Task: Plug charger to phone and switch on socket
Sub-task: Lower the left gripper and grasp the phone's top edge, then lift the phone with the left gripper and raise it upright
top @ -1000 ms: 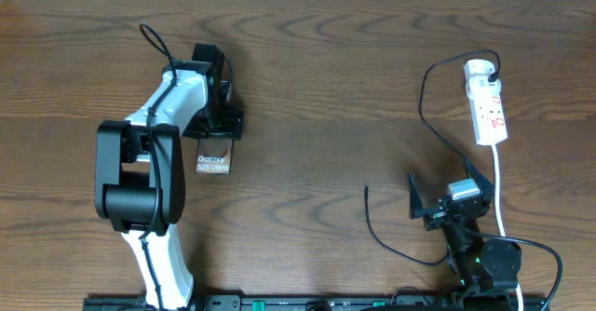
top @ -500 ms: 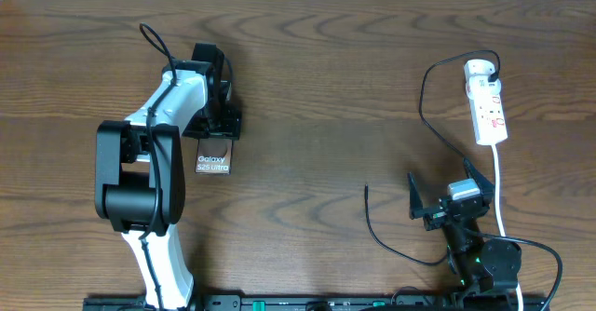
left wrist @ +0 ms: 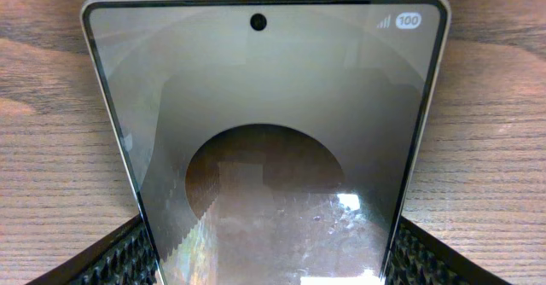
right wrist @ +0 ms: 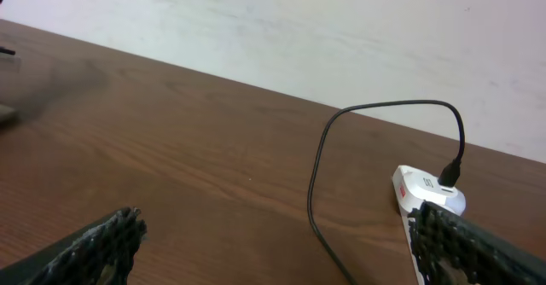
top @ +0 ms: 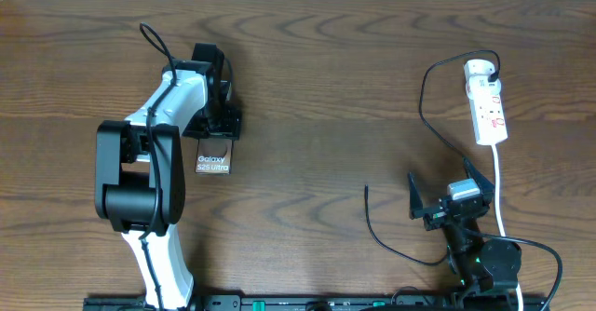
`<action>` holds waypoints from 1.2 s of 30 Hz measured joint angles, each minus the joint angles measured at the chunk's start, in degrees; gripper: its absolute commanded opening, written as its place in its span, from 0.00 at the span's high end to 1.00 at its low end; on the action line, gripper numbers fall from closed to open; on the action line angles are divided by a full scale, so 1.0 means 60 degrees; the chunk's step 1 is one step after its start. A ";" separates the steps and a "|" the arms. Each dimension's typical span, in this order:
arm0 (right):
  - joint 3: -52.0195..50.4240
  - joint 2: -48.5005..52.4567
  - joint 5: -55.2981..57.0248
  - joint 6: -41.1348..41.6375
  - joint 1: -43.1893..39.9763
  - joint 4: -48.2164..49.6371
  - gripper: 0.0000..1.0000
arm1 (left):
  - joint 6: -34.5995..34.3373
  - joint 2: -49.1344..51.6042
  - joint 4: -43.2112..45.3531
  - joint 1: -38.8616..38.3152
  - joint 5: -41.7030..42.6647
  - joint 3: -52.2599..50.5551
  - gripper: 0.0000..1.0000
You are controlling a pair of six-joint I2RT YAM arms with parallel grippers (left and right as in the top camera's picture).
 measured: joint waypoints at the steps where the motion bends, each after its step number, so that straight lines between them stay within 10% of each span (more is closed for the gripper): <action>1: 0.0000 0.0000 0.0000 0.0000 0.0000 0.0004 0.01 | 0.0000 0.0000 0.0000 0.0000 0.0000 0.0000 0.92; 23: 0.0000 0.0000 0.0000 0.0000 0.0000 0.0004 0.01 | 0.0000 -0.0168 0.0109 0.0000 -0.0011 0.0000 0.92; 36: 0.0000 0.0000 0.0000 -0.0004 0.0000 0.0004 0.01 | 0.0000 -0.3384 0.0127 0.0000 0.0142 0.0000 0.92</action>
